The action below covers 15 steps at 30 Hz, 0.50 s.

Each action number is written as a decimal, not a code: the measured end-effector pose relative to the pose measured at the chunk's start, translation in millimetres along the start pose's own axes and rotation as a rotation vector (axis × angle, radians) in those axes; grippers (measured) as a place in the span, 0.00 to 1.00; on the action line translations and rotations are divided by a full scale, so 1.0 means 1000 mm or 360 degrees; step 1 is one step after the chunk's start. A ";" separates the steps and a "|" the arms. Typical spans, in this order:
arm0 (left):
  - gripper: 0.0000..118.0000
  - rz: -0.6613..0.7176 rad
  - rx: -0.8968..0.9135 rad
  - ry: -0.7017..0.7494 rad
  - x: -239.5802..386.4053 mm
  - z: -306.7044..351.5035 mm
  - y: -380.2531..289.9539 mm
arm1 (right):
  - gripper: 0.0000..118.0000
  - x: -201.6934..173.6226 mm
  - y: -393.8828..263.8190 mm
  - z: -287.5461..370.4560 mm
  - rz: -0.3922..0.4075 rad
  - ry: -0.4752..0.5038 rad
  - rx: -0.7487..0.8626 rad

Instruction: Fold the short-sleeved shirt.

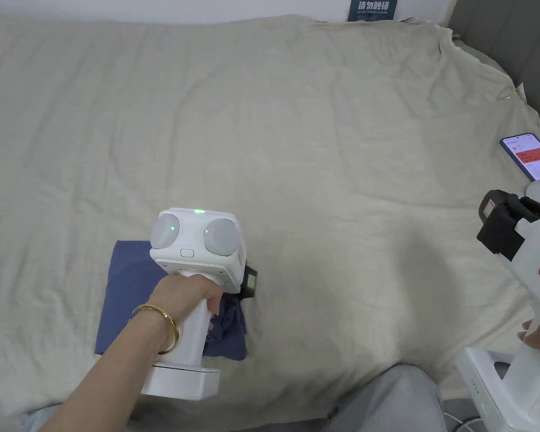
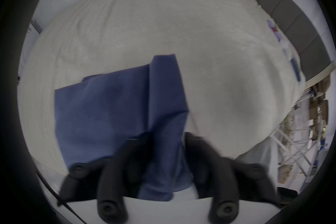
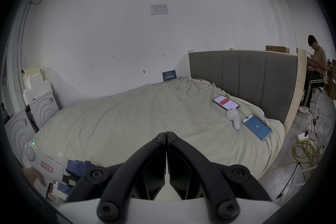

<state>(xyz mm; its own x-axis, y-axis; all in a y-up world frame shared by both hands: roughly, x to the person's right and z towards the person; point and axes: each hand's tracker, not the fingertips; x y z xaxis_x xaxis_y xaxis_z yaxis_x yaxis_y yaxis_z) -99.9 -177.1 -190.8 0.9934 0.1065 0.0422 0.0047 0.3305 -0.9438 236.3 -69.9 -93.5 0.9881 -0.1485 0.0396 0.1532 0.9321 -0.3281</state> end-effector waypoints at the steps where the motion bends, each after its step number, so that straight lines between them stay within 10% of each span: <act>1: 0.82 0.0018 0.0007 -0.0117 0.000 0.003 0.000 | 0.00 0.000 -0.001 0.000 0.0000 0.0000 -0.0004; 3: 1.00 0.0078 0.0007 -0.0347 -0.001 0.012 0.002 | 0.00 -0.004 0.000 0.001 0.0010 0.0004 -0.0013; 12: 1.00 0.0319 0.0560 -0.0494 -0.057 0.100 0.020 | 0.00 -0.016 0.005 0.003 0.0030 0.0038 0.0013; 15: 0.75 0.0338 0.0727 -0.0219 -0.071 0.112 0.013 | 0.00 -0.021 0.007 0.004 0.0033 0.0052 0.0018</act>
<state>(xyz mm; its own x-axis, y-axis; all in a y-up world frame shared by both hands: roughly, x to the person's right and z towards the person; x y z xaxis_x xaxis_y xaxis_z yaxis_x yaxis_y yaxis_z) -182.7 -75.4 -169.6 0.9426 0.3279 -0.0630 -0.2764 0.6605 -0.6981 216.4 -59.3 -93.2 0.9902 -0.1395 0.0022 0.1330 0.9389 -0.3176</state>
